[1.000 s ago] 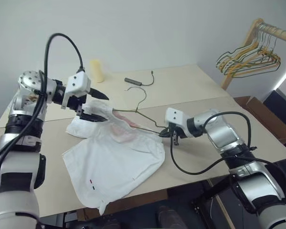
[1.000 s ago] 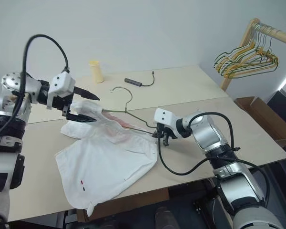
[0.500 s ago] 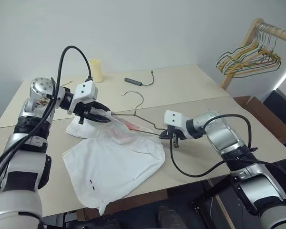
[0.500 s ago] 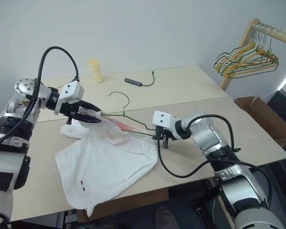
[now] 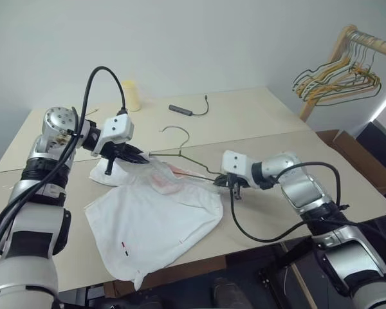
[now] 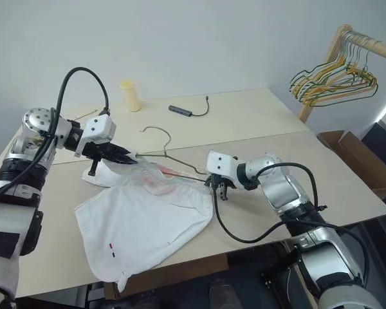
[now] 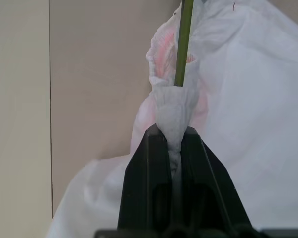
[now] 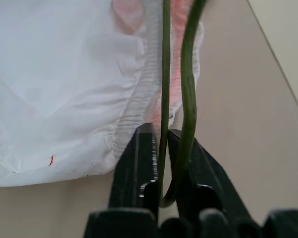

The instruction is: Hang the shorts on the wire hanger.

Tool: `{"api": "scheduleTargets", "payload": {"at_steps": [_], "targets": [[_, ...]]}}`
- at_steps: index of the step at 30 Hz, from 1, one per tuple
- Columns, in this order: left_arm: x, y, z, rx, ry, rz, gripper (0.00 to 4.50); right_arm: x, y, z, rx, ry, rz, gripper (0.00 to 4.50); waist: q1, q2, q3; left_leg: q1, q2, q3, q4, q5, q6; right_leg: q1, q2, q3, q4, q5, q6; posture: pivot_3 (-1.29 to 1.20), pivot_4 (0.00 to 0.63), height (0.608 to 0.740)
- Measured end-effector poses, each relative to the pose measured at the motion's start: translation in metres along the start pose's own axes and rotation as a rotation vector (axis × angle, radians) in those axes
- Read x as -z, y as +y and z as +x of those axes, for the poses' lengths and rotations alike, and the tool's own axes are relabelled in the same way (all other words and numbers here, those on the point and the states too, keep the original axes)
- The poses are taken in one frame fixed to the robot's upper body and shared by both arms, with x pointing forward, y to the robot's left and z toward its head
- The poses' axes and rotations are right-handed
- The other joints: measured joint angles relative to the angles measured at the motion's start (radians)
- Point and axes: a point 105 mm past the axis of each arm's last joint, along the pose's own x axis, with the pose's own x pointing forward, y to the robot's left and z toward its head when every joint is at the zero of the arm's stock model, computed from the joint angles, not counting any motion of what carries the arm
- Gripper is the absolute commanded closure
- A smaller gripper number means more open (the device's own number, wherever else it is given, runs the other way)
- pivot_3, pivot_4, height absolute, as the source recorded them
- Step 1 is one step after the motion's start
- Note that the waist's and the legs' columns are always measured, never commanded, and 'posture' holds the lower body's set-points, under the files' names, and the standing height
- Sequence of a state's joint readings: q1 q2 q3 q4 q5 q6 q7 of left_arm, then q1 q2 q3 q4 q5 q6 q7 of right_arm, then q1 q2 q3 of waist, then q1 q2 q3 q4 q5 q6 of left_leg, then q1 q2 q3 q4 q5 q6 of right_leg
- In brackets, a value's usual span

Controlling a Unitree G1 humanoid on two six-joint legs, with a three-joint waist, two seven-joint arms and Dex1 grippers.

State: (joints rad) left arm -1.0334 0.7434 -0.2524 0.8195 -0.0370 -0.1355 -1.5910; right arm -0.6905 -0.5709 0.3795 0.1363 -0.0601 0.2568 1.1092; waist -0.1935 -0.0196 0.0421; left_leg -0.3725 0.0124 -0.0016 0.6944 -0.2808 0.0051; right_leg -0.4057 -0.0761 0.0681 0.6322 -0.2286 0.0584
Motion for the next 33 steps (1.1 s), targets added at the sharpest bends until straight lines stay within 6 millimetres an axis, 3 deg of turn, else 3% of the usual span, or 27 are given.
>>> {"api": "scheduleTargets", "payload": {"at_steps": [4, 7, 11, 14, 17, 21, 25, 29, 33], "targets": [[-0.004, 0.004, -0.005, -0.043, -0.001, 0.025, 4.50, -0.004, -0.008, -0.012, 0.041, -0.028, -0.009, 1.59, 0.000, 0.000, 0.000, 0.000, 0.000, 0.000, 0.000, 0.000, 0.000, 0.000, 0.000, 0.000, 0.000, 0.000, 0.000, -0.14, 0.000, 0.740], [0.001, 0.005, -0.016, -0.088, 0.009, 0.017, 4.50, 0.001, -0.025, -0.035, 0.138, -0.037, 0.077, 0.55, 0.000, 0.000, 0.000, 0.000, 0.000, 0.000, 0.000, 0.000, 0.000, 0.000, 0.000, 0.000, 0.000, 0.000, 0.000, -0.15, 0.000, 0.740], [0.006, 0.005, -0.028, -0.118, 0.021, 0.007, 4.50, 0.012, -0.030, -0.065, 0.218, -0.083, 0.262, 0.55, 0.009, 0.000, 0.000, 0.000, 0.000, 0.000, 0.000, 0.000, 0.000, 0.000, 0.000, 0.000, 0.000, 0.000, 0.000, -0.15, 0.000, 0.740], [0.005, 0.006, -0.034, -0.141, 0.018, 0.011, 4.50, 0.023, -0.009, -0.069, 0.170, -0.090, 0.413, 0.55, 0.014, 0.000, 0.000, 0.000, 0.000, 0.000, 0.000, 0.000, 0.000, 0.000, 0.000, 0.000, 0.000, 0.000, 0.000, -0.15, 0.000, 0.740], [0.005, 0.007, -0.036, -0.147, 0.016, 0.011, 4.50, 0.027, 0.014, -0.057, 0.102, -0.106, 0.550, 0.55, 0.013, 0.000, 0.000, 0.000, 0.001, 0.001, 0.001, 0.000, 0.000, 0.001, 0.000, 0.000, 0.000, 0.000, 0.000, -0.16, 0.000, 0.740], [0.005, 0.007, -0.036, -0.150, 0.015, 0.012, 4.50, 0.026, 0.041, -0.018, 0.063, -0.149, 0.655, 0.55, 0.009, 0.000, 0.000, 0.001, 0.001, 0.001, 0.000, 0.000, 0.000, 0.000, 0.001, 0.001, 0.001, 0.000, 0.000, -0.15, 0.000, 0.740], [0.003, 0.007, -0.036, -0.151, 0.014, 0.014, 4.50, 0.024, 0.046, 0.009, 0.080, -0.171, 0.721, 0.55, 0.011, 0.000, 0.000, 0.000, 0.000, 0.001, 0.001, 0.000, 0.000, 0.000, 0.000, 0.001, 0.000, 0.000, 0.001, -0.15, 0.000, 0.740], [0.003, 0.006, -0.036, -0.156, 0.008, 0.013, 4.50, 0.025, 0.037, 0.021, 0.110, -0.173, 0.750, 1.44, 0.013, 0.000, 0.000, 0.000, 0.000, 0.001, 0.001, 0.000, 0.000, 0.000, 0.000, 0.001, 0.000, 0.000, 0.001, -0.15, 0.000, 0.740], [0.009, 0.003, -0.034, -0.151, 0.010, -0.002, 4.50, 0.024, 0.032, 0.025, 0.112, -0.179, 0.761, 2.86, 0.011, 0.000, 0.000, 0.000, 0.000, 0.000, 0.001, 0.000, 0.000, 0.000, 0.000, 0.001, 0.000, 0.000, 0.001, -0.14, 0.000, 0.740]]}}
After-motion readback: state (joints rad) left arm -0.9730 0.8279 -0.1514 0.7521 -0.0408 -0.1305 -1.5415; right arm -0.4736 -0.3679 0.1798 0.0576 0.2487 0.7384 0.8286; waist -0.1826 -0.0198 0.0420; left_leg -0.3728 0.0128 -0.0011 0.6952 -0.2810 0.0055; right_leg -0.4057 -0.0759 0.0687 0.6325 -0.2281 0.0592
